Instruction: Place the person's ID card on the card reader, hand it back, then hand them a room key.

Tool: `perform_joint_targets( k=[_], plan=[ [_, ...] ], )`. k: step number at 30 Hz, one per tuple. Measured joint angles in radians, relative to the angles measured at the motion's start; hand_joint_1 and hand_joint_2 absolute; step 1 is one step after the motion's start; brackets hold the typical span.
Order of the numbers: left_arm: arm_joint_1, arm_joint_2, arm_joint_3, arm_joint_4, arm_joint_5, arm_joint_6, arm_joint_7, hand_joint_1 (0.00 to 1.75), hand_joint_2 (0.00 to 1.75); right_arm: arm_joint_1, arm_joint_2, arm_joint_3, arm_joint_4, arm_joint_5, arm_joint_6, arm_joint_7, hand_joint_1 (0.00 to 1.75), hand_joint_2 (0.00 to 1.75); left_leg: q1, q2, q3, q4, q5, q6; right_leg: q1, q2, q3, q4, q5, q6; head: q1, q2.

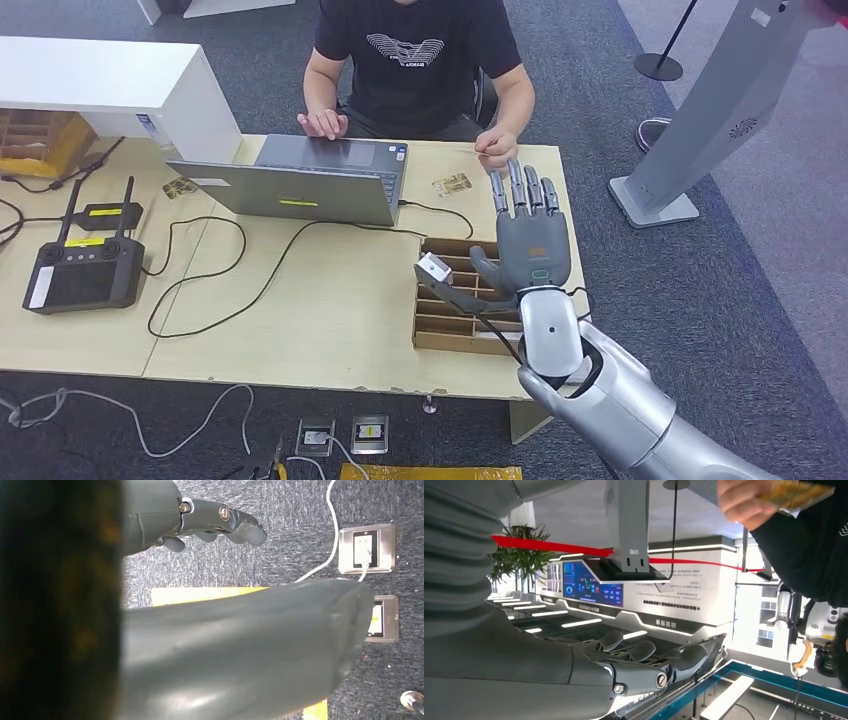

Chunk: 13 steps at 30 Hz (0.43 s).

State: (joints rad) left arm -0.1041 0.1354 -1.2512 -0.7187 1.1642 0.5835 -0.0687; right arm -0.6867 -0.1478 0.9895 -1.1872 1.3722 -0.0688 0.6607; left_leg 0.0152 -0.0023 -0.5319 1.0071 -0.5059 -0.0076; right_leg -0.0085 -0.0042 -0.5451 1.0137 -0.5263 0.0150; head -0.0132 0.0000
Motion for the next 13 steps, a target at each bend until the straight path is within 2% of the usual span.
perform_joint_targets(
  k=[5, 13],
  plan=[
    [0.009, 0.001, 0.000, -0.015, 0.006, 0.020, 0.004, 0.00, 0.00, 0.017, -0.024, -0.014, -0.020, 0.059, 0.003, 0.000, 0.00, 0.00, 0.000, 0.000, 0.000, 0.000, 0.000, 0.000, 0.000, 0.000, 0.000, 0.000, 0.000, 0.000, 0.000, 0.000],
    [0.033, 0.000, -0.016, -0.038, 0.056, 0.033, -0.018, 0.00, 0.00, 0.092, -0.106, -0.155, -0.093, 0.038, -0.124, 0.000, 0.00, 0.00, -0.001, 0.000, 0.000, 0.000, 0.000, 0.000, -0.001, 0.000, 0.000, -0.001, 0.000, 0.000, 0.000, 0.000]
  ],
)
